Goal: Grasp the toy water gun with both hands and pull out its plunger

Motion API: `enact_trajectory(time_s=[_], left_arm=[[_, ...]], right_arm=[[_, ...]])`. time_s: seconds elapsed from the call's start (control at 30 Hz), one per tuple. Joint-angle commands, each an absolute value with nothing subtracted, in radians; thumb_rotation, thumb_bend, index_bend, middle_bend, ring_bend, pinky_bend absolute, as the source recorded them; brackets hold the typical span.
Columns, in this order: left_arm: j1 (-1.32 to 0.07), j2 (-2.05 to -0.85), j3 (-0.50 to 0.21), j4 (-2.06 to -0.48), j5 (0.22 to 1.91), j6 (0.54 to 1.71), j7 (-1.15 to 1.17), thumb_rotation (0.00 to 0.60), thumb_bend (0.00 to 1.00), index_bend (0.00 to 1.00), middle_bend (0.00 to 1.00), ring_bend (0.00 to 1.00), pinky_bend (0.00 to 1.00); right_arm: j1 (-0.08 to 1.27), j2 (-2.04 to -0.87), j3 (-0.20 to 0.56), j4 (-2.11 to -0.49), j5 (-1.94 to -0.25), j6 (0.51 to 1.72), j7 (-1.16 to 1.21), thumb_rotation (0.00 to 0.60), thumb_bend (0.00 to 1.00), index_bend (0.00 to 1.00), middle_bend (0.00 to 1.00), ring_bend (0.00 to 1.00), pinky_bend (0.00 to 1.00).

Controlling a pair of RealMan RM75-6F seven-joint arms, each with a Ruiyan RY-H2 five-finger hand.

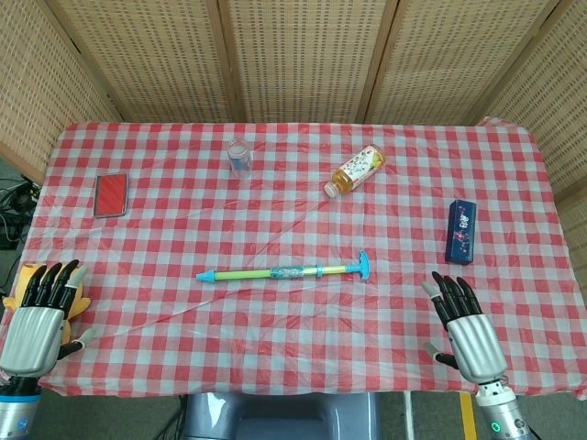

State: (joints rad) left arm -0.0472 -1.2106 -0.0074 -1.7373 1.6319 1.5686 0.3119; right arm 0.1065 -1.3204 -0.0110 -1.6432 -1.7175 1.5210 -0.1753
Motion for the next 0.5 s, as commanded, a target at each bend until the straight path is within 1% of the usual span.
enact_trajectory(time_s=[0.03,0.13,0.17,0.2,0.23,0.27,0.33,0.37,0.43,0.47,0.5], left_arm=[[-0.046,-1.209,-0.009,-1.739,1.629,1.57,0.31,0.6,0.12,0.0,0.0,0.0,0.0],[-0.046,-1.206,-0.014,-1.741,1.619,1.571,0.304,0.6,0.12,0.0,0.0,0.0,0.0],[-0.046,-1.205,-0.015,-1.74,1.615,1.57,0.301,0.6,0.12,0.0,0.0,0.0,0.0],[-0.046,-1.206,-0.017,-1.739,1.612,1.57,0.3,0.6,0.12,0.0,0.0,0.0,0.0],[-0.046,-1.207,-0.019,-1.737,1.608,1.57,0.301,0.6,0.12,0.0,0.0,0.0,0.0],[-0.047,-1.209,-0.021,-1.736,1.604,1.569,0.302,0.6,0.12,0.0,0.0,0.0,0.0],[-0.049,-1.211,-0.024,-1.735,1.6,1.566,0.303,0.6,0.12,0.0,0.0,0.0,0.0],[-0.05,-1.214,-0.026,-1.734,1.597,1.564,0.306,0.6,0.12,0.0,0.0,0.0,0.0],[-0.053,-1.216,-0.028,-1.732,1.592,1.559,0.311,0.6,0.12,0.0,0.0,0.0,0.0],[-0.055,-1.219,-0.03,-1.73,1.587,1.555,0.314,0.6,0.12,0.0,0.0,0.0,0.0],[-0.056,-1.221,-0.032,-1.728,1.582,1.553,0.316,0.6,0.12,0.0,0.0,0.0,0.0]], right_arm=[[0.107,-1.322,-0.008,-1.64,-1.717,1.523,-0.174,0.6,0.06,0.05,0.0,0.0,0.0],[0.109,-1.328,0.002,-1.634,-1.72,1.537,-0.163,0.6,0.06,0.06,0.02,0.0,0.0],[0.11,-1.332,0.008,-1.629,-1.722,1.544,-0.158,0.6,0.06,0.06,0.04,0.01,0.0],[0.112,-1.336,0.013,-1.624,-1.723,1.549,-0.159,0.6,0.07,0.07,0.1,0.06,0.01],[0.114,-1.342,0.02,-1.619,-1.724,1.553,-0.161,0.6,0.07,0.08,0.19,0.13,0.05],[0.122,-1.351,0.03,-1.611,-1.724,1.553,-0.167,0.6,0.08,0.09,0.25,0.19,0.08],[0.137,-1.36,0.047,-1.609,-1.715,1.539,-0.184,0.6,0.09,0.13,0.43,0.37,0.2],[0.155,-1.365,0.064,-1.615,-1.706,1.519,-0.2,0.6,0.09,0.15,0.5,0.44,0.24],[0.179,-1.372,0.087,-1.627,-1.688,1.49,-0.227,0.6,0.11,0.24,0.67,0.62,0.38],[0.201,-1.38,0.106,-1.634,-1.678,1.466,-0.252,0.6,0.12,0.27,0.72,0.67,0.43],[0.215,-1.388,0.117,-1.638,-1.667,1.449,-0.27,0.6,0.13,0.32,0.78,0.74,0.51]])
